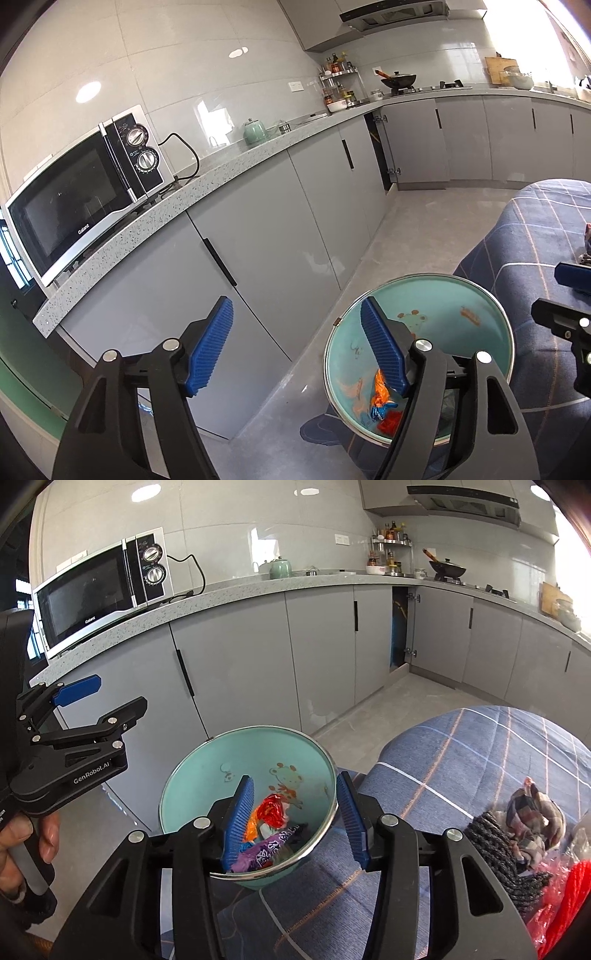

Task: Collect trash
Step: 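Move the right gripper back to the table and grasp the white paper cup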

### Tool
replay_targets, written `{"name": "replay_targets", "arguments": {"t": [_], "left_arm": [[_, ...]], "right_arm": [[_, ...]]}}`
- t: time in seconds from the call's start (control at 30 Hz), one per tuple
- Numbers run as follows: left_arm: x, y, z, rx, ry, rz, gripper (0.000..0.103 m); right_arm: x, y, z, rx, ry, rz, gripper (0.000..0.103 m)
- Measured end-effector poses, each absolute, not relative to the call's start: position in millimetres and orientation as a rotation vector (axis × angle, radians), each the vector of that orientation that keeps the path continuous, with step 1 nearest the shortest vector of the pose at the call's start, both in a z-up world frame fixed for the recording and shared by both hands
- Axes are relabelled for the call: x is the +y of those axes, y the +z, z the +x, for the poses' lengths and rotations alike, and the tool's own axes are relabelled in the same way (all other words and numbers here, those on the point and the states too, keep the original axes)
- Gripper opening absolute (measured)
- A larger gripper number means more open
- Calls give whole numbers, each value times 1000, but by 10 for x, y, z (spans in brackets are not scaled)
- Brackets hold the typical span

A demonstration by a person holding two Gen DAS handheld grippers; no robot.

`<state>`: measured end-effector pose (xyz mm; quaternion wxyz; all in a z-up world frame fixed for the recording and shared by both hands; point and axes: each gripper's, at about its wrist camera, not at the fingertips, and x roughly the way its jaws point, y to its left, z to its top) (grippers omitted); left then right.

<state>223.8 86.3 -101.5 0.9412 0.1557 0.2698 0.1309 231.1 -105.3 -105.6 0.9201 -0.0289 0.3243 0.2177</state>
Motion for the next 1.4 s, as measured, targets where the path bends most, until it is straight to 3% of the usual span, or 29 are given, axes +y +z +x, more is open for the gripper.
{"name": "replay_targets", "arguments": {"t": [0.57, 0.87, 1.13, 1.23, 1.4], "left_arm": [[515, -982, 2141, 530, 224, 379, 80], [-34, -1152, 2133, 549, 126, 415, 82], [-772, -1273, 2056, 549, -14, 449, 82], [-1023, -1292, 2021, 542, -54, 460, 82], [-1363, -1342, 1986, 538, -105, 479, 83]], "right_arm": [[-1473, -920, 2047, 640, 359, -57, 52], [-2352, -843, 1623, 621, 125, -17, 57], [-3269, -922, 1167, 642, -144, 37, 65], [-3579, -980, 1032, 646, -233, 65, 76], [-3936, -1129, 933, 675, -308, 152, 77]]}}
